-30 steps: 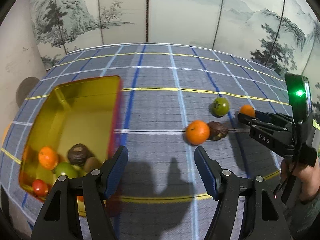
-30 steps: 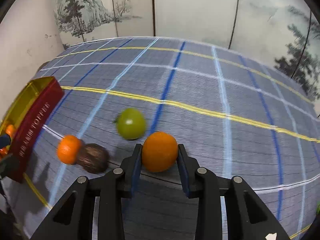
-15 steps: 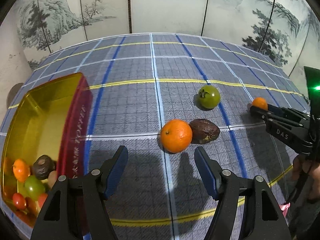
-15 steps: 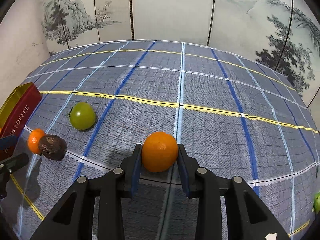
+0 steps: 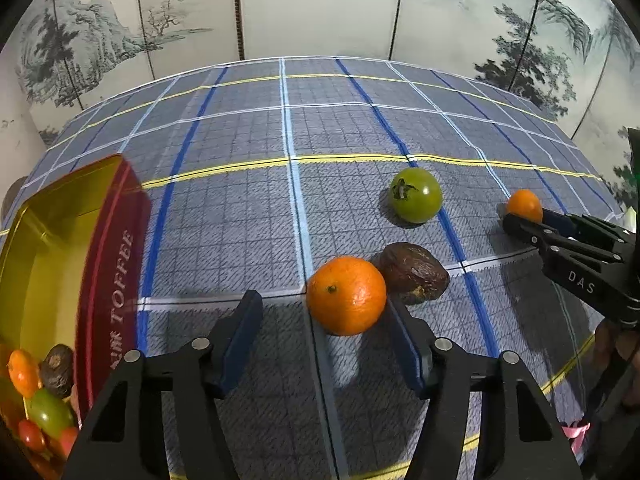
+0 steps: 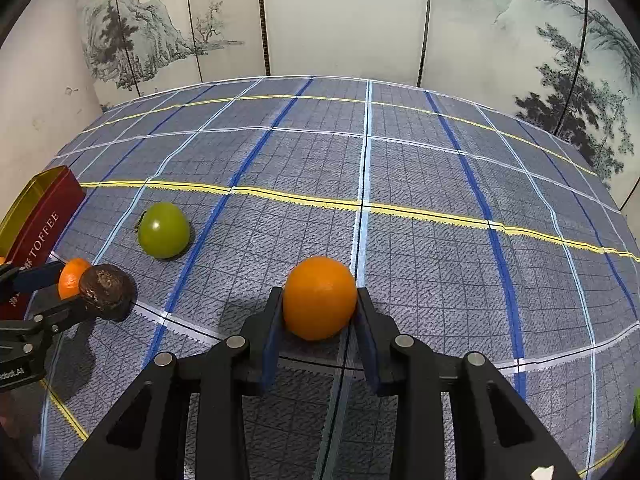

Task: Organize fruits
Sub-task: 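Grasp the tangerine with the left gripper while the right gripper holds the orange, then lift the tangerine over the tin with the left gripper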

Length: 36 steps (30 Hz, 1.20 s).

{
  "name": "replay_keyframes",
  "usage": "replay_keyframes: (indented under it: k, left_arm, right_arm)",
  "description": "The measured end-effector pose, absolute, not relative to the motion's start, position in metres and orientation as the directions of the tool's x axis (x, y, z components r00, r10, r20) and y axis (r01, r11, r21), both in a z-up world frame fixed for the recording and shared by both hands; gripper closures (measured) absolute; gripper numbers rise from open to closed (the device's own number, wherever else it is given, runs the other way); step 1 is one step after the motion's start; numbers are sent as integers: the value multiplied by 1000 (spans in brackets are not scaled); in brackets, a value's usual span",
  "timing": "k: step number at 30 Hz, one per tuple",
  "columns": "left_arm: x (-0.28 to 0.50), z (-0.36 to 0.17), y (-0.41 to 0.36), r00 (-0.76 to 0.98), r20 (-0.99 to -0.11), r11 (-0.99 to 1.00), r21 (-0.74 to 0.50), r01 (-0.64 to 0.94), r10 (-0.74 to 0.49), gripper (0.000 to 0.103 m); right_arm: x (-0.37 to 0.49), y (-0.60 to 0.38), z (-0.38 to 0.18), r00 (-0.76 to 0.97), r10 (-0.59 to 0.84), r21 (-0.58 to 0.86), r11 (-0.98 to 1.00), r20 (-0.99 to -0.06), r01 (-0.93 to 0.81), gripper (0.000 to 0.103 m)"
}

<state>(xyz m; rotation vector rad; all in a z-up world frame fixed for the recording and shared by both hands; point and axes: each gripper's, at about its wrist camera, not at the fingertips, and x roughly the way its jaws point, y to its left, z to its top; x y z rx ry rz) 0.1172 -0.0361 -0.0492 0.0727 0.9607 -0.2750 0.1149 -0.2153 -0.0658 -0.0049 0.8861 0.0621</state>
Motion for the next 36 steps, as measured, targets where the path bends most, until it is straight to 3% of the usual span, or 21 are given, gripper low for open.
replay_keyframes:
  k: [11,36]
  left_arm:
    - [114,-49,-44,539,-810,951,-73,299,-232,64]
    - [85,-30,-2,563,-804,978,-110,179,-194,66]
  right_arm:
    - [115,-215,-66,630,52,21,998,-774,-56,71]
    - [114,-214,-66,630,48,16,998,-775,-56,71]
